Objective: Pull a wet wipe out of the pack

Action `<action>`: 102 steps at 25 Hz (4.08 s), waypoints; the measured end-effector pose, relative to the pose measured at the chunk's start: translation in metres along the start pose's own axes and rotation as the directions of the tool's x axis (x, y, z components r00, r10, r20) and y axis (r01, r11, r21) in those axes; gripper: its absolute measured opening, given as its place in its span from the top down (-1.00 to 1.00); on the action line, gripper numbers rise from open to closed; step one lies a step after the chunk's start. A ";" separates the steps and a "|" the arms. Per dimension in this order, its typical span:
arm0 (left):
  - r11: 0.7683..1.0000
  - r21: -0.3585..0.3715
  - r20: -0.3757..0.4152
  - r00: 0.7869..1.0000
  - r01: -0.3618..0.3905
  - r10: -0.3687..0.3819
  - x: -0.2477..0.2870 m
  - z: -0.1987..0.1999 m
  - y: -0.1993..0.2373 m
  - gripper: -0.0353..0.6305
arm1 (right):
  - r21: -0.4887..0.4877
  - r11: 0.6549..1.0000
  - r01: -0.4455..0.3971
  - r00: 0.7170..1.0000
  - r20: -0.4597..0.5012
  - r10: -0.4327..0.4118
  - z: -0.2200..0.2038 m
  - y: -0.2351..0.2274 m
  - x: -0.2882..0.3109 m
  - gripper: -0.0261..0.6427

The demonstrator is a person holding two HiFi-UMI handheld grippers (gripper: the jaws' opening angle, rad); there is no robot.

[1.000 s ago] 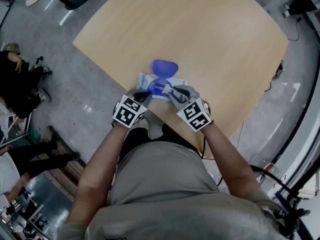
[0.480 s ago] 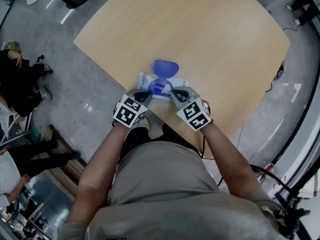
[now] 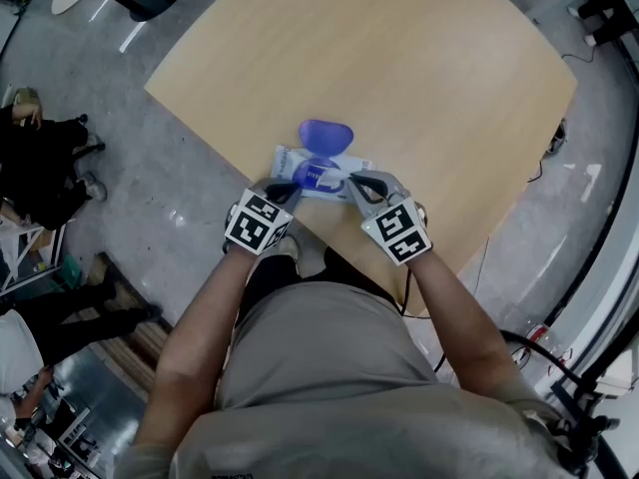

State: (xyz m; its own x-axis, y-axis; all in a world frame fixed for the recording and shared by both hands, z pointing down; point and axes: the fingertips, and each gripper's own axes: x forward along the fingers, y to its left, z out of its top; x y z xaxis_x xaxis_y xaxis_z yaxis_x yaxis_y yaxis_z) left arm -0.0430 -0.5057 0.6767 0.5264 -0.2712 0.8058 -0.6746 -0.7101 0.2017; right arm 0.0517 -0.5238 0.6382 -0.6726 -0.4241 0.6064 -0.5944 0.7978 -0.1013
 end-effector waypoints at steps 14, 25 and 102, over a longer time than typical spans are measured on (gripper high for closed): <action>1.000 -0.002 0.000 1.000 -0.013 0.013 0.003 -0.002 -0.003 0.88 | 0.010 0.994 0.107 0.991 0.081 -0.108 0.022 -0.027 -0.049 0.92; 0.999 -0.022 0.009 0.999 -0.037 0.037 -0.006 -0.007 -0.004 0.88 | -0.015 0.986 0.167 0.971 0.178 -0.161 0.063 -0.025 -0.096 0.92; 0.991 0.135 0.614 0.784 0.008 -0.090 -0.429 -0.217 -0.514 0.88 | -0.113 0.979 0.172 0.914 0.389 -0.116 -0.047 0.522 -0.458 0.92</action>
State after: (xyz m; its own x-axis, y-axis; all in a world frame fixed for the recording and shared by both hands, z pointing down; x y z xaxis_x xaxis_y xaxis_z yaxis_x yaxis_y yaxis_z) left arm -0.0344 0.1163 0.3483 0.7913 -0.5475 0.2723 -0.5942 -0.7935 0.1313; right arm 0.0701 0.1072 0.3444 -0.7172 -0.6469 0.2590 -0.6478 0.7559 0.0944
